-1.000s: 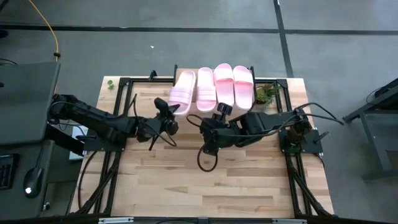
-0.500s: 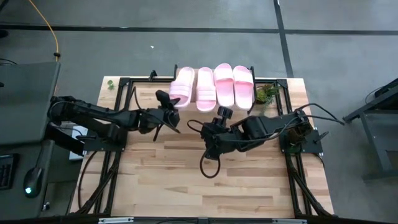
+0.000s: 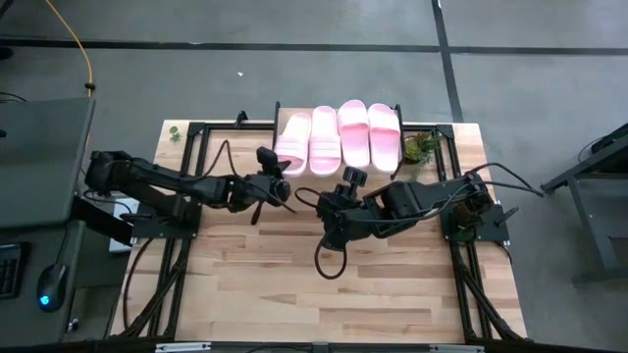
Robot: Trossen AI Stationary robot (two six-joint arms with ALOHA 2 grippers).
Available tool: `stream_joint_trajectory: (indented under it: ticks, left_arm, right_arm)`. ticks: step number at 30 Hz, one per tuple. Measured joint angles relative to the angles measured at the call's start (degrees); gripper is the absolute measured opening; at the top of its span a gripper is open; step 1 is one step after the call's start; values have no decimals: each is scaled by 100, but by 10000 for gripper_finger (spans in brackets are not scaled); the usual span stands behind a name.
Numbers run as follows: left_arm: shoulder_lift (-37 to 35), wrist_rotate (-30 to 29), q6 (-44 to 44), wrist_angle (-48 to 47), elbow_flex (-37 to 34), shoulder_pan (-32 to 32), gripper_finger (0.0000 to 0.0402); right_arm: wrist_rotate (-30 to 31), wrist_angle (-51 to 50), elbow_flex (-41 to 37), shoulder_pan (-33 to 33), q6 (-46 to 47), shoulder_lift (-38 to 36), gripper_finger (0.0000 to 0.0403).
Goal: Pick and place slides into the shelf
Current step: Put the pink slide on the shelf
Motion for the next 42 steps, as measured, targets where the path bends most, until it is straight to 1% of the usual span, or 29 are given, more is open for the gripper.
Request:
stream_joint_trajectory:
  ticks: [6,17,25,31,42]
  left_arm:
    - [358,-162,310,374,-2,2,36]
    - [385,-204,362,424,-2,2,41]
    - [385,-123,234,347,-2,2,41]
    - [385,216,-87,98,-2,7,42]
    - [385,172,-314,-38,0,5,42]
  right_arm:
    - [0,-15,0,0,0,0,136]
    - [0,-15,0,0,2,0,136]
    - [0,-15,0,0,2,0,136]
    - [0,-15,0,0,2,0,136]
    - [-4,-14,0,0,6,0,136]
